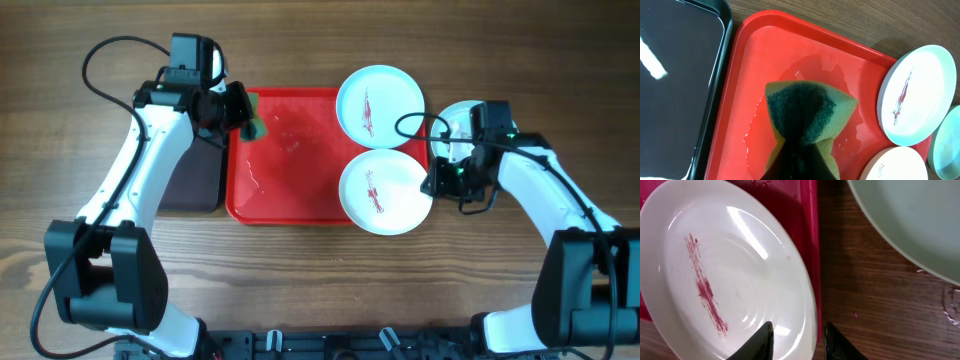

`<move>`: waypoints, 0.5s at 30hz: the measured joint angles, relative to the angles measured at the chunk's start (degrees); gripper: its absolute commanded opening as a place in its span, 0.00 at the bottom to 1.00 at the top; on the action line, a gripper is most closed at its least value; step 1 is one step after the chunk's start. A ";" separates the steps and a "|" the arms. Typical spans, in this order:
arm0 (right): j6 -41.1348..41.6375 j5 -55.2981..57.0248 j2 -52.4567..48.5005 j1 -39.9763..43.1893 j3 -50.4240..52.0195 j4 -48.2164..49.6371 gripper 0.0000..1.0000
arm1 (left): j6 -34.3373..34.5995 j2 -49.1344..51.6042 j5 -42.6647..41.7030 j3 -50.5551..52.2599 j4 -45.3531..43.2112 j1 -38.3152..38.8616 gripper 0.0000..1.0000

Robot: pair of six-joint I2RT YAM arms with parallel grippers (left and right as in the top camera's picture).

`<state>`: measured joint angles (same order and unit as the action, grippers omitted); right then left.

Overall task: Clean dirty plates on tray and stack at the side
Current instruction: 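Grasp the lower sauce-smeared plate rim with right gripper, drag it left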

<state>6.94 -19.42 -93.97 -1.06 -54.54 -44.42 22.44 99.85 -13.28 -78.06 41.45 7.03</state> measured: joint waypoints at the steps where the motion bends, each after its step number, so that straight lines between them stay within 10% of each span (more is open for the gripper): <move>1: 0.04 0.20 -0.22 -0.37 0.11 0.28 0.33 | 0.00 0.00 0.00 0.00 -0.02 0.00 0.04; 9: -0.07 1.44 -2.84 -1.11 0.13 1.53 0.04 | 0.00 0.00 0.00 0.00 -0.02 0.00 0.04; 15: -0.13 1.49 -2.84 -1.11 0.15 1.68 0.04 | 0.00 0.00 0.00 0.00 -0.02 0.00 0.04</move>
<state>6.81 -17.93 -96.82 -2.17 -54.39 -42.74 22.44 99.85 -13.28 -78.06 41.43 7.03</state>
